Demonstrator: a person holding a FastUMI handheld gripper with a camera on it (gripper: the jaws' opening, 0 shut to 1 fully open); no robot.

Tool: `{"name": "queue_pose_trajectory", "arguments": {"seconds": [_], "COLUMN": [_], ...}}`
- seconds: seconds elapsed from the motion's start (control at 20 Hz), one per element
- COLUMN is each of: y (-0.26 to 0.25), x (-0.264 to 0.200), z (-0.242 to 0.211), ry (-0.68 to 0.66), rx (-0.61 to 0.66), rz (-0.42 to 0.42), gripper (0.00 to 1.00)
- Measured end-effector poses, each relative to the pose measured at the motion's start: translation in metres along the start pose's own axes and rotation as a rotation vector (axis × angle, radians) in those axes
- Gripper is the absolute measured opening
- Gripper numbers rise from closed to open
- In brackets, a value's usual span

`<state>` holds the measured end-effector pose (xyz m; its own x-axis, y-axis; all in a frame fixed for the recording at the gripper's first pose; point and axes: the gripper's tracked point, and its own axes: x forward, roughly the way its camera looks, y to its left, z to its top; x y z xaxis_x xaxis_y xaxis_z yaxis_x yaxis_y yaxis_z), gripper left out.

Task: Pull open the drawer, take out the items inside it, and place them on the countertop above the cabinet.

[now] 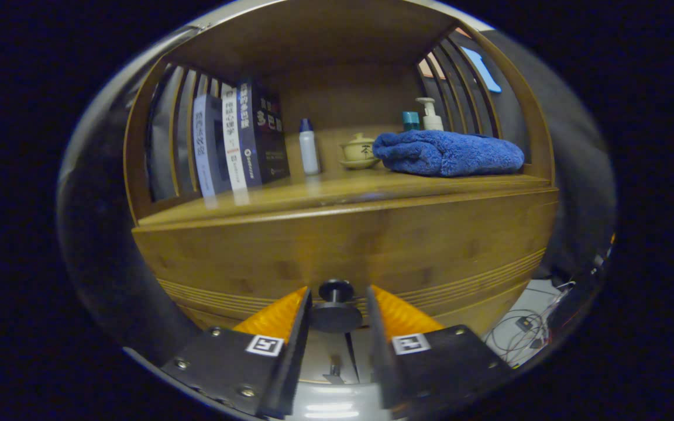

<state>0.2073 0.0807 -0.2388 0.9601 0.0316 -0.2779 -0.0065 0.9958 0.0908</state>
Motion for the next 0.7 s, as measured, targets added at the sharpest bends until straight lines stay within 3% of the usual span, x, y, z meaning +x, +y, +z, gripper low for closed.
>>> {"name": "queue_pose_trajectory", "arguments": {"seconds": [0.05,0.1,0.2,0.3,0.5,0.7], "y": [-0.002,-0.003,-0.004,-0.002,0.000,0.000], "x": [-0.004,-0.005,-0.004,-0.004,-0.007,-0.046], "z": [0.002,0.002,0.002,0.003,-0.005,-0.016], "ry": [-0.011,-0.021,-0.047,-0.070,-0.012,-0.021], "rx": [-0.030,-0.049,-0.095,-0.155,-0.087,-0.009], "rz": [-0.029,-0.059,-0.100,-0.067,0.010,0.038], "gripper": [0.52,0.44,0.44,0.43,0.36,0.32]}}
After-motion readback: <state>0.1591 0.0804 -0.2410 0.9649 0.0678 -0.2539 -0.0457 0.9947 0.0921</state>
